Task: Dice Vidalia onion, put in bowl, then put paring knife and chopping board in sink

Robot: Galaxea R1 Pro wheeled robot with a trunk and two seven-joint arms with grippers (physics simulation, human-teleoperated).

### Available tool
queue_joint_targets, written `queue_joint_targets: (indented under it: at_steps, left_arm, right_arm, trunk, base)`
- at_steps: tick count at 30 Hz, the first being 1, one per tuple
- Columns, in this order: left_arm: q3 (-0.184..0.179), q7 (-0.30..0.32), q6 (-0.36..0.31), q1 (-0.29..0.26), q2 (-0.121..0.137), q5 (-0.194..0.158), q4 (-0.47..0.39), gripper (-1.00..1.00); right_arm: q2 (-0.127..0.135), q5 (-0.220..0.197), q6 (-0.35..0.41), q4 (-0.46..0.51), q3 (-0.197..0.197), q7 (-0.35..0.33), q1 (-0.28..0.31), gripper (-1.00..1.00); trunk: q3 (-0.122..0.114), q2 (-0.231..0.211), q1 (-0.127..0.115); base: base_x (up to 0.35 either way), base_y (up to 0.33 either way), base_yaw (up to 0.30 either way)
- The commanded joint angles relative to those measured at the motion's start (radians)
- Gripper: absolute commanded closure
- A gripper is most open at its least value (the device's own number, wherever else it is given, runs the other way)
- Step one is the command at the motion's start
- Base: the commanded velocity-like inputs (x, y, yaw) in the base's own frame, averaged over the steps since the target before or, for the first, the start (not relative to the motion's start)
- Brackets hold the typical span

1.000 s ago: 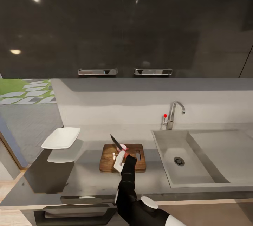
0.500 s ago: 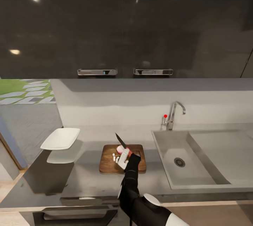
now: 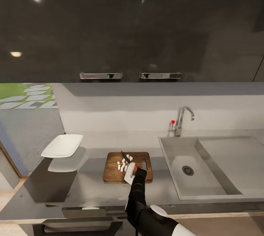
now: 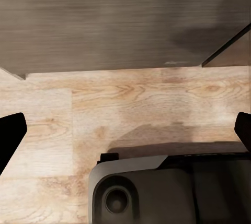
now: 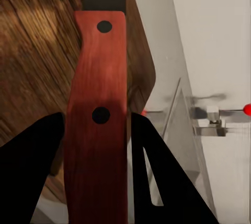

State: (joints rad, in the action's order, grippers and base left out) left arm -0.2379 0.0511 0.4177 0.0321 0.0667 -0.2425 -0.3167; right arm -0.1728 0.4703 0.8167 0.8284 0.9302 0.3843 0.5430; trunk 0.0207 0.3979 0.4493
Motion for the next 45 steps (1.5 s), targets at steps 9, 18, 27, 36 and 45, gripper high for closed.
queue_joint_targets:
  at_steps: [9, 18, 27, 36, 45]
  left_arm:
    - [-0.004, 0.004, 0.001, 0.0, 0.001, -0.011, -0.002, -1.0]
    - [-0.004, 0.004, 0.001, 0.0, 0.001, -0.011, -0.002, -1.0]
    - [-0.004, 0.004, 0.001, 0.0, 0.001, -0.011, -0.001, -1.0]
    - [-0.006, 0.004, 0.0, 0.0, -0.001, -0.011, 0.001, -1.0]
    - [-0.005, 0.004, 0.0, 0.0, -0.004, -0.01, 0.016, -1.0]
  right_arm:
    - [-0.002, -0.001, 0.003, -0.003, 0.002, 0.004, 0.002, 1.0]
    - [0.003, 0.003, -0.057, 0.064, -0.019, 0.016, 0.002, 1.0]
    - [0.026, -0.004, -0.071, 0.484, -0.474, -0.173, 0.002, 1.0]
    - [0.057, -0.004, -0.071, 0.548, -0.987, -0.621, 0.002, 1.0]
    - [0.15, -0.003, -0.069, 0.546, -1.195, -0.786, 0.002, 1.0]
  trunk:
    - [0.002, 0.002, 0.001]
    - [0.002, 0.002, 0.001]
    - [0.002, 0.002, 0.001]
    - [0.002, 0.002, 0.001]
    - [0.002, 0.002, 0.001]
  base:
    - [0.0, 0.0, 0.0]
    - [0.0, 0.0, 0.0]
    - [0.0, 0.0, 0.0]
    - [0.0, 0.0, 0.0]
    - [0.0, 0.0, 0.0]
